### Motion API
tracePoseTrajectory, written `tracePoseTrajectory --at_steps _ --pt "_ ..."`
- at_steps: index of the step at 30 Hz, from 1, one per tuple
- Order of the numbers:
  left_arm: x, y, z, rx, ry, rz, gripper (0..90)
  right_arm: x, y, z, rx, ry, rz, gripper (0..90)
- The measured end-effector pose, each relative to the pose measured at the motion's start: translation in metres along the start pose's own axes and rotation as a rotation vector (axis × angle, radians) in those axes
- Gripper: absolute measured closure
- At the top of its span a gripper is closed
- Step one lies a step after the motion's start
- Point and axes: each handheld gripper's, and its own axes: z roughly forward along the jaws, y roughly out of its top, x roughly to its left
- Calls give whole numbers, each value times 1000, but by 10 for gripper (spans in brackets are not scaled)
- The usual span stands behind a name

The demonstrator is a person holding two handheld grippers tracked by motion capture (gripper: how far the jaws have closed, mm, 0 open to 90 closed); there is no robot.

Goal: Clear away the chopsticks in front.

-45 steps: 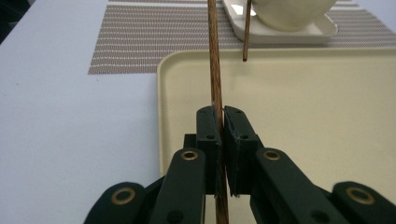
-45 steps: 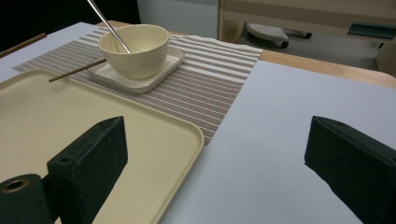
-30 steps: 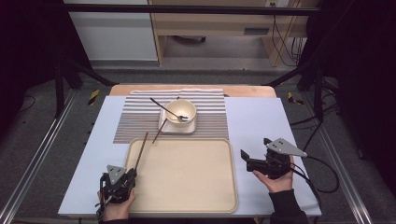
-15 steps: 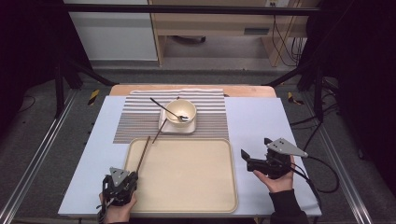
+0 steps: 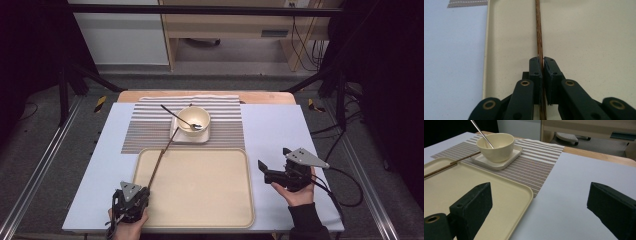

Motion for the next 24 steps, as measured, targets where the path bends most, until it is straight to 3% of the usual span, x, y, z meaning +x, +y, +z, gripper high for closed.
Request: tracePoseTrajectory --at_steps 6,7,10,15,16,17,22,24 --pt "1 1 1 1 -11 -6 806 0 0 0 1 -1 -3 64" --pt "2 2 1 0 -20 -9 747 0 0 0 2 0 -4 64" --pt "6 9 -1 -27 -59 -28 736 0 0 0 4 -2 -4 64" --pt "14 42 -7 -97 -135 -1 740 0 0 0 0 4 2 64" --pt "14 42 -7 -97 -135 -1 750 0 0 0 -2 4 2 64" --pt "17 55 -8 -120 -173 -4 762 0 0 0 -3 4 3 64" --pt "21 78 -4 -124 -219 34 841 -1 1 -1 -3 2 -2 64" --pt "24 89 3 -103 -261 78 864 -1 0 -1 -3 3 0 64"
